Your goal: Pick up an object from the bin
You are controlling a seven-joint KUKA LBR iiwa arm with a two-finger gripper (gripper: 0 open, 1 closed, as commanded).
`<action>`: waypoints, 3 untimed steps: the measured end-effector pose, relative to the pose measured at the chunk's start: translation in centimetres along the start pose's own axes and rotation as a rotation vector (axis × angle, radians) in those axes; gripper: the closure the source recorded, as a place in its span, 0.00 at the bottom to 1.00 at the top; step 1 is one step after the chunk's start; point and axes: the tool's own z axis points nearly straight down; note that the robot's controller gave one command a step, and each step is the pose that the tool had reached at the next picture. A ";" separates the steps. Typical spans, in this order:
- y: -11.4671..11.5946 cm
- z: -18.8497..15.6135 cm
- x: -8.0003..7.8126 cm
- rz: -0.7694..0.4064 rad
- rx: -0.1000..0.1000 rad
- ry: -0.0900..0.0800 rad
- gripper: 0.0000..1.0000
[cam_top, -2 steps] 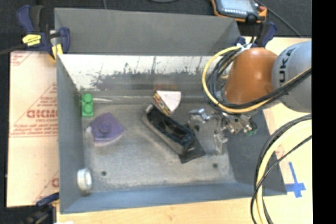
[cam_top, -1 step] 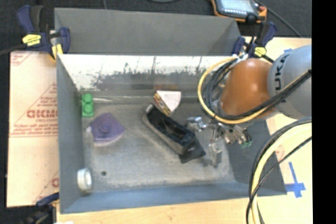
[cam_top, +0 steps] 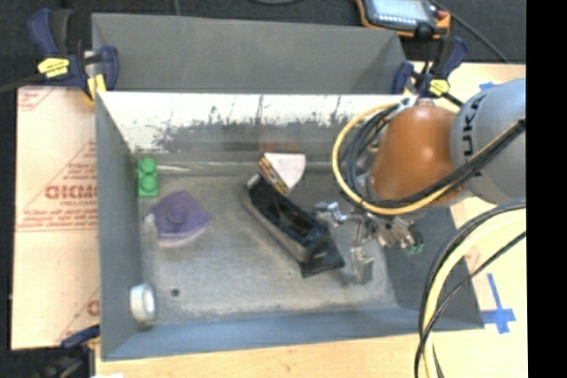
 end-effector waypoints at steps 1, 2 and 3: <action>-0.1 -4.0 -1.8 -0.151 -0.001 0.005 0.00; -0.1 -5.2 -2.4 -0.232 -0.001 0.004 0.00; -0.7 -8.2 -2.4 -0.367 0.000 0.000 0.00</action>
Offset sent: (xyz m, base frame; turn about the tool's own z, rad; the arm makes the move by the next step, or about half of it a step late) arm 0.0000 0.0000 0.0000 0.0000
